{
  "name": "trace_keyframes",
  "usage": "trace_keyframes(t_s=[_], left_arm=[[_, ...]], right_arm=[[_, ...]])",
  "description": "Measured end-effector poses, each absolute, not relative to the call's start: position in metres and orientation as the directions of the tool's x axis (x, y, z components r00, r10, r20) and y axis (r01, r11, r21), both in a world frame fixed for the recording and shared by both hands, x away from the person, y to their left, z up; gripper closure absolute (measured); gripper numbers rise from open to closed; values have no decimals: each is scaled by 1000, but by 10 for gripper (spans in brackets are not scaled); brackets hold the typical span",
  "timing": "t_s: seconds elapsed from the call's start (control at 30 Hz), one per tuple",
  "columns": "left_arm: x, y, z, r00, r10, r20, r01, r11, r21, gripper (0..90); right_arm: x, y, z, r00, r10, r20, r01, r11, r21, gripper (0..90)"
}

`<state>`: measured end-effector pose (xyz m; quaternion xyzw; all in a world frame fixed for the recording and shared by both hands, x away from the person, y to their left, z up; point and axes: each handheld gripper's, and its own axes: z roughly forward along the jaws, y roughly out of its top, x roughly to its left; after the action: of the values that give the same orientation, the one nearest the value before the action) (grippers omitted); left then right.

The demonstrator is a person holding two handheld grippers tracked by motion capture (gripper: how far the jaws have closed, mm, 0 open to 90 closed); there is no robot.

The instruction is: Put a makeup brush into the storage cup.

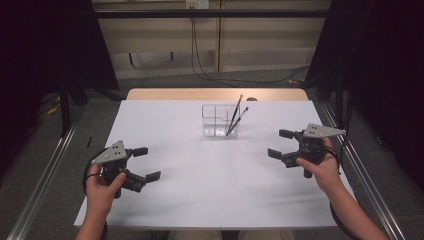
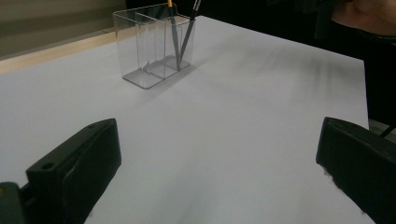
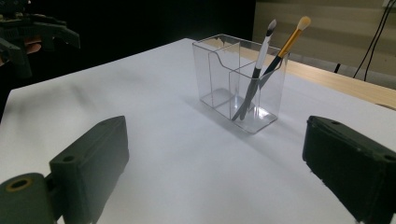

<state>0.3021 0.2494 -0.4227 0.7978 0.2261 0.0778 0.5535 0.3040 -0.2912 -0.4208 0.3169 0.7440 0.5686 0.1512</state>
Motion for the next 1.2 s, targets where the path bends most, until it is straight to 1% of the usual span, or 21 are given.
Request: trace_keyframes(t_s=[1.2], left_arm=[[303,249,-423,886,446,-128,276,-285,918,0]], right_arm=[[270,-324,-429,-718,682,142,323,145,935,67]])
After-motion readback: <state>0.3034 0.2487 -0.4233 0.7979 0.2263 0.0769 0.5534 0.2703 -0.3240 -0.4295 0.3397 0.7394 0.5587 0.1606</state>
